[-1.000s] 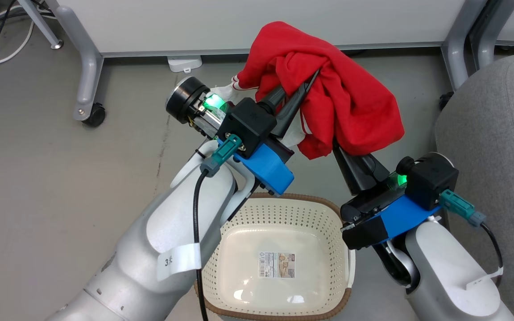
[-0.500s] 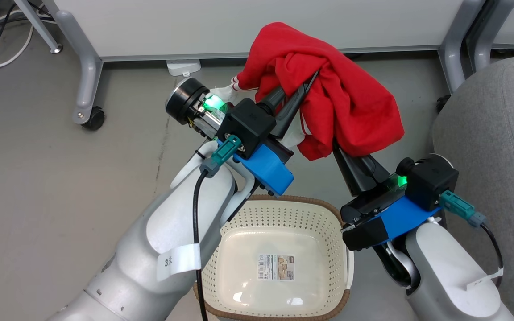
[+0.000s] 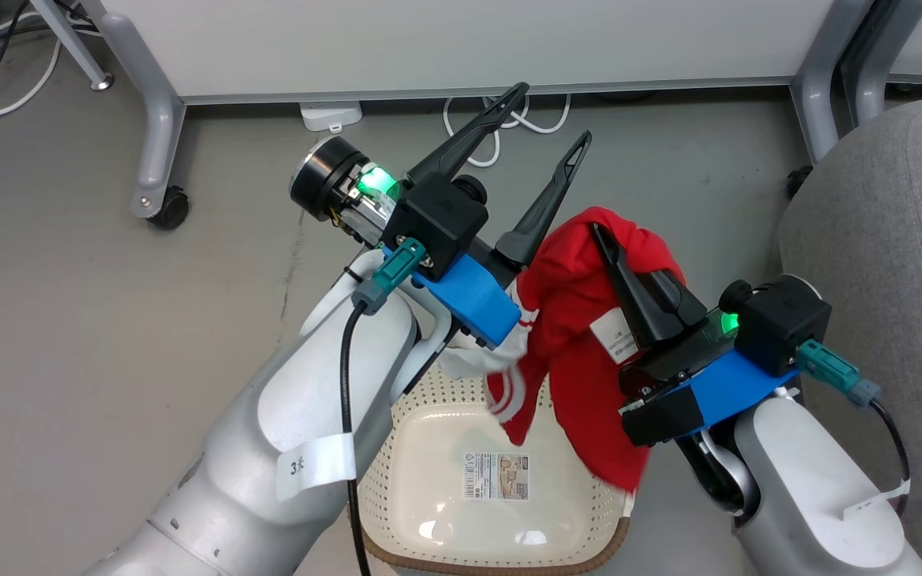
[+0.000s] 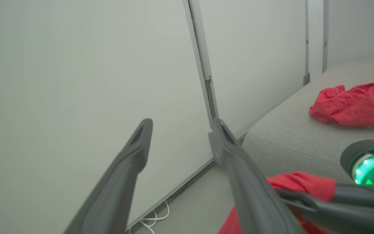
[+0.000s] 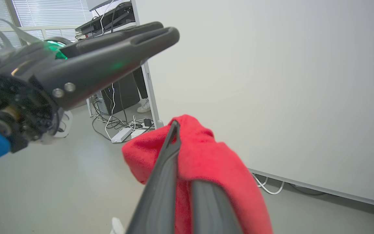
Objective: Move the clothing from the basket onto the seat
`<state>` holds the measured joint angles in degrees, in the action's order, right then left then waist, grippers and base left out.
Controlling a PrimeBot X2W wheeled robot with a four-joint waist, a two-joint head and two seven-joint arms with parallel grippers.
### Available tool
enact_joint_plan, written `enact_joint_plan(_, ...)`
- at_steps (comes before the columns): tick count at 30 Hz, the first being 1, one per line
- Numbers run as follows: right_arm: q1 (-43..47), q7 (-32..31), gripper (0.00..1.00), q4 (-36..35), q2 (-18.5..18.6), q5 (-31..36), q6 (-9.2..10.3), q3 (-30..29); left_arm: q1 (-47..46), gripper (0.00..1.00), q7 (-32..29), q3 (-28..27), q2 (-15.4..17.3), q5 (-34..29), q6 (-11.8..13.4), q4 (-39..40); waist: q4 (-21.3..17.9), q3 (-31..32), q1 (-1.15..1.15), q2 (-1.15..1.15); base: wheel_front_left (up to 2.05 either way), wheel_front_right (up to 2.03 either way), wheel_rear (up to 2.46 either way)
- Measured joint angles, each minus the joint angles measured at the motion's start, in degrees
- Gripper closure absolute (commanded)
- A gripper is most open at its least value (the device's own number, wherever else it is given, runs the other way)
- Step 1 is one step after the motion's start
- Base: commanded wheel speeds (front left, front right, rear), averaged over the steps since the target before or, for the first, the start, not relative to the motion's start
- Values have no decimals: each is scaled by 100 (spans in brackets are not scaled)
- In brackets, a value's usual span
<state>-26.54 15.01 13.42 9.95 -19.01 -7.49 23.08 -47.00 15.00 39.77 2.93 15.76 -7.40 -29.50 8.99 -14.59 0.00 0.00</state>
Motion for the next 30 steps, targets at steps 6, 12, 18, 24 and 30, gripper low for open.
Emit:
enact_joint_plan(6,0,1,100,-7,1,23,0,-56,0,0,0,-42,0,-69,0,18,-23,-17,0,0,0,0,0)
enact_joint_plan(12,-1,1,100,-5,1,32,0,-115,2,0,0,-63,0,-110,0,31,-68,-59,0,0,0,0,0)
enact_joint_plan(18,-20,1,100,-8,4,101,0,-285,2,0,0,-86,0,-123,0,29,-141,-98,0,0,0,0,0)
enact_joint_plan(24,-48,0,100,-55,8,189,0,-492,2,0,0,-85,0,-169,1,25,-268,-178,0,0,0,0,0)
enact_joint_plan(30,-115,1,100,-133,19,282,0,-691,-5,0,0,-69,-1,-224,1,-2,-472,-300,0,0,0,0,0)
